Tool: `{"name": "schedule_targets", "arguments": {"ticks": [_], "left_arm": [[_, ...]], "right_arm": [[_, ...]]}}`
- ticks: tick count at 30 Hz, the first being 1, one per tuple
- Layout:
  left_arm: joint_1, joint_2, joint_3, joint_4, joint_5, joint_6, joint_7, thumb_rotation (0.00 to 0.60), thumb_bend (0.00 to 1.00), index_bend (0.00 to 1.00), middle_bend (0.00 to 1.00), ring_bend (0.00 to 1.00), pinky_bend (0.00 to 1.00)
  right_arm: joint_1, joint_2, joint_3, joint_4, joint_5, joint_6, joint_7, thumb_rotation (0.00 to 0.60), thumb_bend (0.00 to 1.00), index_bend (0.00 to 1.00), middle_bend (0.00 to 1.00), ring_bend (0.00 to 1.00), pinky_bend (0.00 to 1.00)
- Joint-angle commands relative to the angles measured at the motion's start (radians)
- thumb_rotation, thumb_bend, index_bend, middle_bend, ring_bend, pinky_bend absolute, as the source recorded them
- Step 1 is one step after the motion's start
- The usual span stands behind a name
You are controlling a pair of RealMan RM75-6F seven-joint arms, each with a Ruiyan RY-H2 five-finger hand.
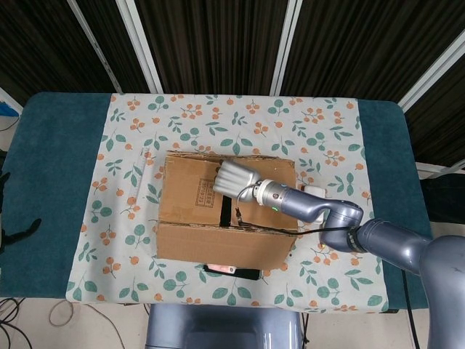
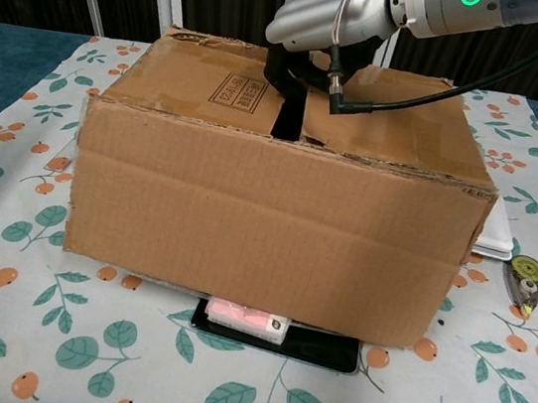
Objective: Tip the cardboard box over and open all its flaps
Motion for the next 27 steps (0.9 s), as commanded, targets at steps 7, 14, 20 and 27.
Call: {"name": "schedule_targets", "arguments": {"ticks": [7,14,20,27], "left_arm": [[0.004,0.001,-0.004,-0.006,0.003,-0.011,-0.002,0.600,0.16,0.00,0.00,0.00,0.00],[0.008,0.003,-0.009,-0.010,0.003,-0.017,-0.005,0.600,0.16,0.00,0.00,0.00,0.00],[0.011,0.005,-0.013,-0.014,0.001,-0.020,-0.007,0.600,0.16,0.00,0.00,0.00,0.00],[0.013,0.005,-0.016,-0.016,0.006,-0.021,-0.004,0.600,0.16,0.00,0.00,0.00,0.00]], "right_arm": [[0.013,0.038,-0.024,-0.030,-0.009,0.000,-0.031,0.600,1.00,0.68,0.59,0.39,0.36],[0.024,0.076,-0.027,-0.061,-0.009,0.001,-0.060,0.600,1.00,0.68,0.59,0.39,0.36],[0.030,0.108,-0.026,-0.086,-0.007,0.002,-0.086,0.600,1.00,0.68,0.60,0.39,0.35],[0.030,0.159,-0.021,-0.130,0.006,-0.004,-0.124,0.600,1.00,0.68,0.59,0.39,0.35]]}}
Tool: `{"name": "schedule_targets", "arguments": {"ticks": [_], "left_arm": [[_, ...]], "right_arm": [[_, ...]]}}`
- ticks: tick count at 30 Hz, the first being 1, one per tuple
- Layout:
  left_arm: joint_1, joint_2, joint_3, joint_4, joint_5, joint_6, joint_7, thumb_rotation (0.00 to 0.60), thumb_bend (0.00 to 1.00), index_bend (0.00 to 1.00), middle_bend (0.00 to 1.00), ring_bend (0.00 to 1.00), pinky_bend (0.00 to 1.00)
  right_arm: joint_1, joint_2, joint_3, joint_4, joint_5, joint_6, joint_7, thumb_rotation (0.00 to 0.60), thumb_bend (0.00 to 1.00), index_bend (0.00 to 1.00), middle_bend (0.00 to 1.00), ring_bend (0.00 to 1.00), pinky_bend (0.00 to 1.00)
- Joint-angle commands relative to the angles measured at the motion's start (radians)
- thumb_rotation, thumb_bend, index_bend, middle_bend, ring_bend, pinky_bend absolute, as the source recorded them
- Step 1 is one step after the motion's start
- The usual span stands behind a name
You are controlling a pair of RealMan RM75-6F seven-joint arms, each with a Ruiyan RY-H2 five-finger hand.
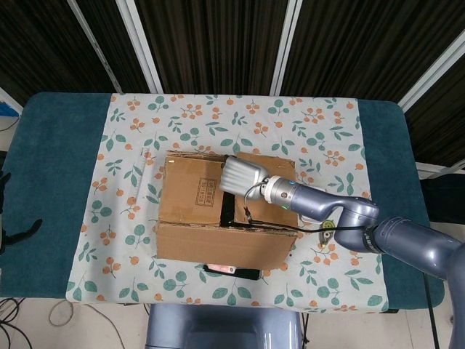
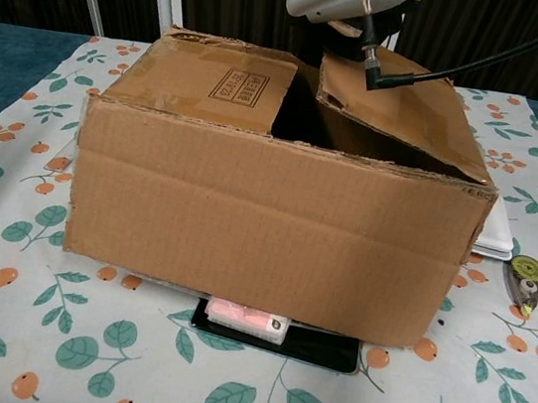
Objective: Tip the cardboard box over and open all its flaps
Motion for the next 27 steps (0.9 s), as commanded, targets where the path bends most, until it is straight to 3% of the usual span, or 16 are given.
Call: {"name": "schedule_targets", "arguments": {"ticks": [1,27], "left_arm": [[0.001,0.000,0.000,-0.001,0.002,-0.001,0.002,0.600,0.16,0.00,0.00,0.00,0.00],[0.010,0.001,-0.004,-0.010,0.017,-0.002,0.003,0.600,0.16,0.00,0.00,0.00,0.00]], "right_arm": [[0.000,0.022,0.002,-0.020,0.006,-0.005,-0.019,0.600,1.00,0.69,0.59,0.39,0.35],[-0.010,0.197,0.025,-0.147,0.079,-0.083,-0.120,0.600,1.00,0.68,0.59,0.39,0.35]]}}
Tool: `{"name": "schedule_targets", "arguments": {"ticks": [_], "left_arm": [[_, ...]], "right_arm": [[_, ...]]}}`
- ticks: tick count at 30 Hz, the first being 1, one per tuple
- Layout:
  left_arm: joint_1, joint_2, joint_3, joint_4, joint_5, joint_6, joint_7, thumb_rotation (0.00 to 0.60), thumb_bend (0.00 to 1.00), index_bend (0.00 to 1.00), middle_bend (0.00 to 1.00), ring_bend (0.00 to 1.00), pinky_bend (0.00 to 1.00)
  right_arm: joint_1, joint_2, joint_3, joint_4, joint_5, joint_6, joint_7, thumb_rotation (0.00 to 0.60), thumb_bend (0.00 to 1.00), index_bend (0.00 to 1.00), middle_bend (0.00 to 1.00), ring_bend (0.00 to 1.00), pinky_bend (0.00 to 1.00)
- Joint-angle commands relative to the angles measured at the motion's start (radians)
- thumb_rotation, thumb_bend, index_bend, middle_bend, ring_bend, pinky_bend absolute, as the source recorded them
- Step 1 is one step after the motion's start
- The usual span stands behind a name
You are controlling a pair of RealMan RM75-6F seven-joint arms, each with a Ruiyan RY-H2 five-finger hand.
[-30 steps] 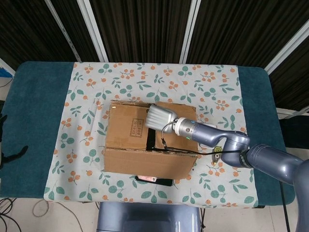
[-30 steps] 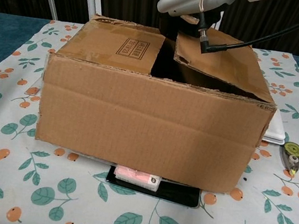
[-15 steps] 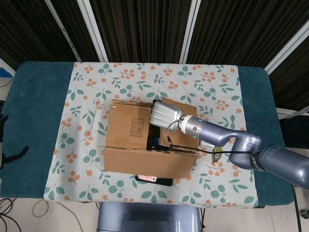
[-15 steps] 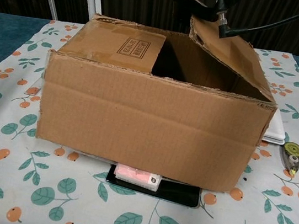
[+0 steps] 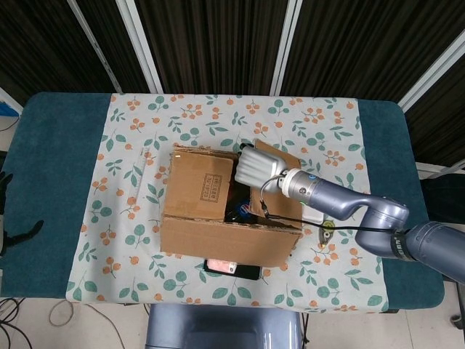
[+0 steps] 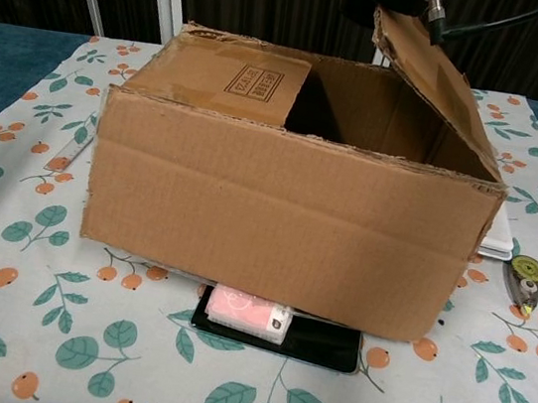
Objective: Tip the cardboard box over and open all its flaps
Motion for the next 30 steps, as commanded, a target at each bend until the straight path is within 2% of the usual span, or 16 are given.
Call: {"name": "schedule_targets", "arguments": {"ticks": [1,18,24,30], "left_arm": [[0.000,0.000,0.000,-0.001,0.001,-0.002,0.000,0.600,0.16,0.00,0.00,0.00,0.00],[0.004,0.003,-0.001,-0.006,0.007,-0.002,-0.001,0.600,0.16,0.00,0.00,0.00,0.00],[0.005,0.003,-0.002,-0.005,0.007,-0.002,-0.003,0.600,0.16,0.00,0.00,0.00,0.00],[0.005,0.003,-0.002,-0.005,0.008,-0.005,-0.001,0.600,0.16,0.00,0.00,0.00,0.00]], "right_arm": [[0.000,0.017,0.005,-0.016,0.019,-0.016,-0.002,0.600,1.00,0.68,0.59,0.39,0.35],[0.068,0.112,0.042,-0.113,0.244,-0.274,-0.005,0.600,1.00,0.69,0.57,0.37,0.35],[0.088,0.120,0.034,-0.114,0.284,-0.303,-0.031,0.600,1.00,0.68,0.50,0.30,0.29],[0.106,0.132,0.014,-0.118,0.323,-0.309,-0.066,0.600,1.00,0.66,0.47,0.28,0.28]]}}
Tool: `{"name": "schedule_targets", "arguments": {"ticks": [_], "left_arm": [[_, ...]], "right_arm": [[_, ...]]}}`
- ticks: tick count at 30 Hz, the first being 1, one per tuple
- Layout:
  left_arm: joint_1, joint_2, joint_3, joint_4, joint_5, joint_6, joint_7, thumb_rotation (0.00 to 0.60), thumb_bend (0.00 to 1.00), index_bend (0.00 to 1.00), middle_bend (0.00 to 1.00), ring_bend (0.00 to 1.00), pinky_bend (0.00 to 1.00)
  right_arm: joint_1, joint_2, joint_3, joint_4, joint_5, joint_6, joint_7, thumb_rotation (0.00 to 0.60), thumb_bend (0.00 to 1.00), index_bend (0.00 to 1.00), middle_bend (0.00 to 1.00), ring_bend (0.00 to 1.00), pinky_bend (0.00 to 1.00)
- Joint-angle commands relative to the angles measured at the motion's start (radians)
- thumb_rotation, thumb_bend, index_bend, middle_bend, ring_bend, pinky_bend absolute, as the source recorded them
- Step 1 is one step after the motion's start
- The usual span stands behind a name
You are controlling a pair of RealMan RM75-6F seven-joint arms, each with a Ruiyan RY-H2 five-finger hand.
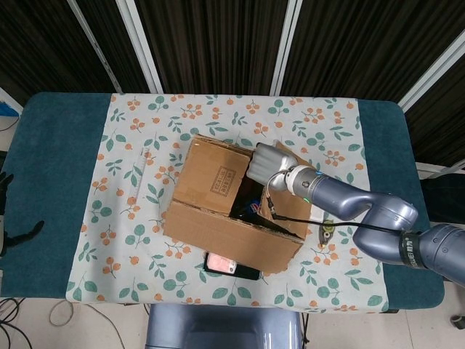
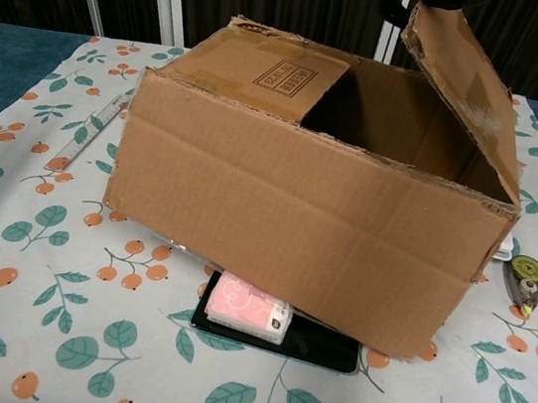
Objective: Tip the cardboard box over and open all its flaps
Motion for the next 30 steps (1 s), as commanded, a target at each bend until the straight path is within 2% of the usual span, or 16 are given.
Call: {"name": "schedule_targets", "arguments": {"ticks": [1,18,30], "left_arm": [[0.000,0.000,0.000,0.000,0.001,0.000,0.001,0.600,0.16,0.00,0.00,0.00,0.00],[0.003,0.000,-0.002,-0.002,0.002,0.002,-0.001,0.600,0.16,0.00,0.00,0.00,0.00],[0.004,0.002,-0.001,-0.004,0.004,-0.001,-0.004,0.600,0.16,0.00,0.00,0.00,0.00]], "right_arm": [[0.004,0.004,-0.007,-0.004,0.016,0.010,-0.013,0.600,1.00,0.65,0.46,0.27,0.28],[0.050,0.039,-0.046,-0.052,0.085,0.029,-0.099,0.600,1.00,0.55,0.38,0.23,0.27],[0.094,0.074,-0.089,-0.068,0.148,0.041,-0.148,0.600,1.00,0.54,0.39,0.23,0.27]]}}
